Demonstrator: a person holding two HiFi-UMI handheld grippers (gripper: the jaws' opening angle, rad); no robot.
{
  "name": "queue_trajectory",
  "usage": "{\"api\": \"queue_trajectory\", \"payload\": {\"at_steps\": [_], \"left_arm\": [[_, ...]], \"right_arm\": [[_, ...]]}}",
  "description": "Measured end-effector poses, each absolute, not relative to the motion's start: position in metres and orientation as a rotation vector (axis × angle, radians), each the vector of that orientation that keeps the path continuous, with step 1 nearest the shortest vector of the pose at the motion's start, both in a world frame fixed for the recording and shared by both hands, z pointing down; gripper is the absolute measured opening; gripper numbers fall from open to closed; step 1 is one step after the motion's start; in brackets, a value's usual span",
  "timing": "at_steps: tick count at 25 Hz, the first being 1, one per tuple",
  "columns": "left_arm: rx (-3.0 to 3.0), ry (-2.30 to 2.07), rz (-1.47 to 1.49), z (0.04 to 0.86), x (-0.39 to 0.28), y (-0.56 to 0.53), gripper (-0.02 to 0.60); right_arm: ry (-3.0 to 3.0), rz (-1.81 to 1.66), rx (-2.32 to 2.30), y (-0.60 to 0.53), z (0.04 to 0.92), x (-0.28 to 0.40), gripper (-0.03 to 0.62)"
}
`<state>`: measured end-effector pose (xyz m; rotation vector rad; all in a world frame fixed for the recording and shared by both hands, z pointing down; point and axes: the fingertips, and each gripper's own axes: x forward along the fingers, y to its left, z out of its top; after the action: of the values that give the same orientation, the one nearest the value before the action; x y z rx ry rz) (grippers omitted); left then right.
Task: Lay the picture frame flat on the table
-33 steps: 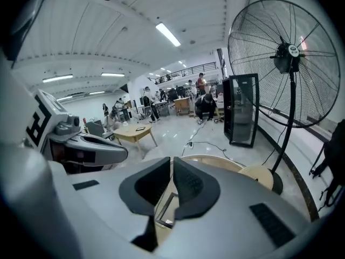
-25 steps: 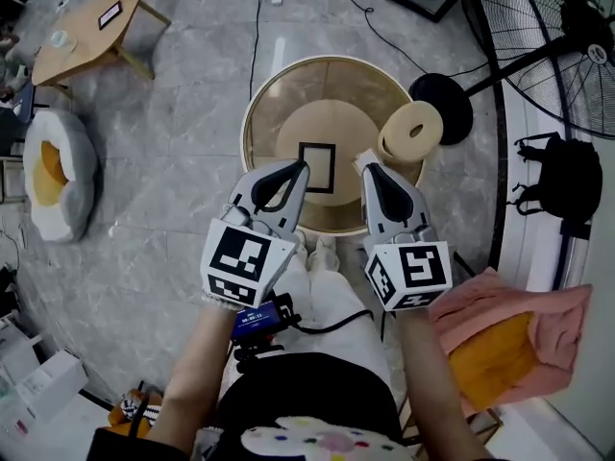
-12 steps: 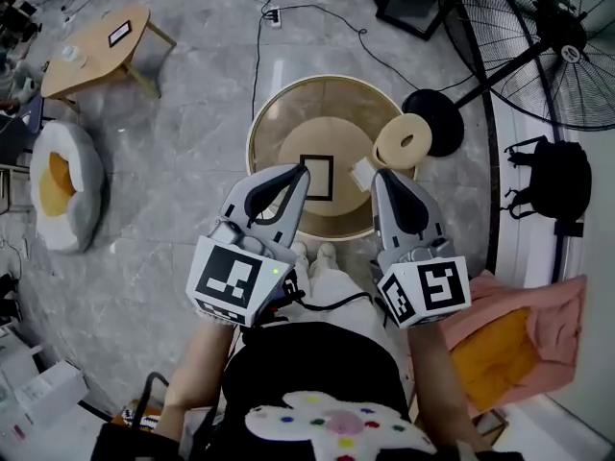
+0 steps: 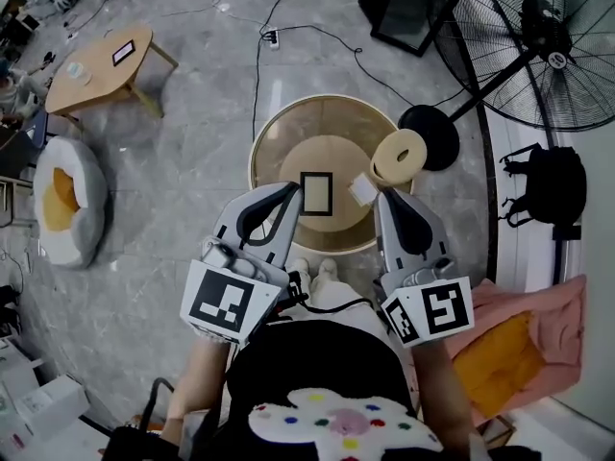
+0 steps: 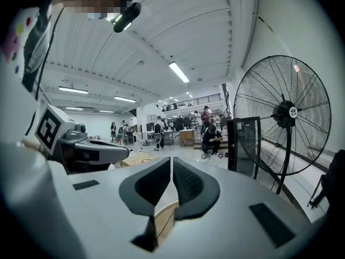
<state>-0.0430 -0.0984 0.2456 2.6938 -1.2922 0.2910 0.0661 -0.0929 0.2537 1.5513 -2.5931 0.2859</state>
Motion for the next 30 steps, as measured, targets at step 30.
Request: {"api": "queue_trajectory", "payload": {"at_steps": [30], "left_arm": [[2.697,-1.318,0.287,0.242,-0.05,-0.079,0.015]], "right_arm": [[-2.607,0.174,1.446,-0.077,0.245,0.052,0.037]]}}
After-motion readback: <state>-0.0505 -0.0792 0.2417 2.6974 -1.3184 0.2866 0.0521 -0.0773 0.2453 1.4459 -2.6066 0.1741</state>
